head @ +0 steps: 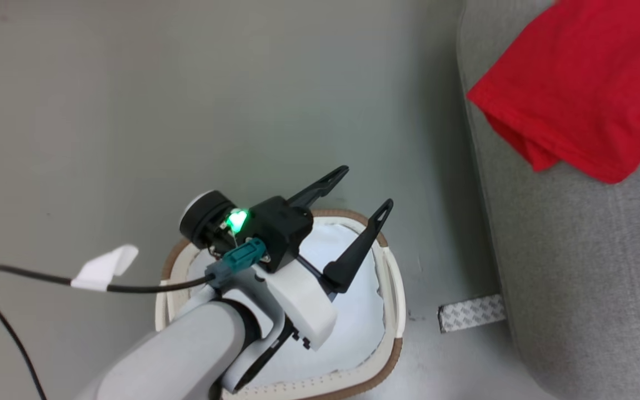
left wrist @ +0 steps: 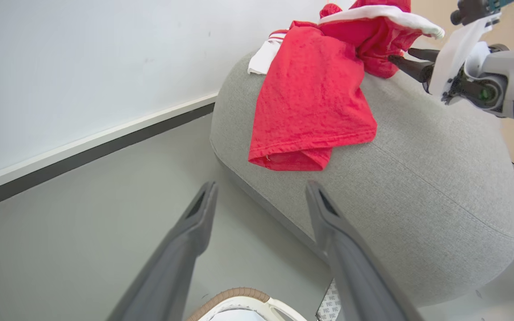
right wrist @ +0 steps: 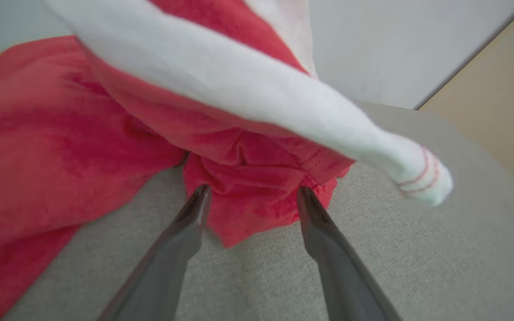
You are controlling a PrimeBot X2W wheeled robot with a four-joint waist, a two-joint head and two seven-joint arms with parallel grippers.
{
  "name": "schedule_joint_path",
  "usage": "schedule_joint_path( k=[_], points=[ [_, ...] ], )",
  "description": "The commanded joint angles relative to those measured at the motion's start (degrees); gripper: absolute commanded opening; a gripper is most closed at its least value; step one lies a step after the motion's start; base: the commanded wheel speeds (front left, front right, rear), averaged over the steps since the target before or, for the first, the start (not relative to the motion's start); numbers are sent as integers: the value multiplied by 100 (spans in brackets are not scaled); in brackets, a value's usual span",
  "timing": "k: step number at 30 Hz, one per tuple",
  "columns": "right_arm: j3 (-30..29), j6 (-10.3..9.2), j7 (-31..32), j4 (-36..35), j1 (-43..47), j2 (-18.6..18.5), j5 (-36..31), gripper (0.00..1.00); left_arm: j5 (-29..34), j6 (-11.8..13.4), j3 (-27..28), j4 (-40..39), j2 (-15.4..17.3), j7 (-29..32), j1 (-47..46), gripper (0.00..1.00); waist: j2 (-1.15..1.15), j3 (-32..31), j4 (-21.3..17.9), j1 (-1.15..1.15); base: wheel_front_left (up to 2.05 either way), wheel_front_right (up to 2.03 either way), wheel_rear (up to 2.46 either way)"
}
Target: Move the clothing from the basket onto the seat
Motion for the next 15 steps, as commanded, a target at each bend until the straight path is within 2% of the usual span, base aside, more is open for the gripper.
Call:
schedule_joint_path(
  k=[1, 6, 9, 15],
  points=[
    [7, -13, -67, 29, 154, 22, 17, 100, -59, 14, 10, 26, 10, -44, 105, 100, 0, -279, -5, 0, 0, 0, 0],
    [282, -12, -333, -187, 750, 186, 168, 100, -165, 182, 185, 255, 17, -497, 410, 100, 0, -796, 128, 0, 0, 0, 0],
    [490, -13, -405, -602, 1176, 372, 291, 100, -245, 312, 327, 427, 24, -764, 659, 100, 0, -1112, 233, 0, 0, 0, 0],
    [1075, -12, -423, -2084, 2244, 888, 678, 100, -496, 582, 600, 883, 59, -1356, 1265, 100, 0, -1723, 496, 0, 0, 0, 0]
  ],
)
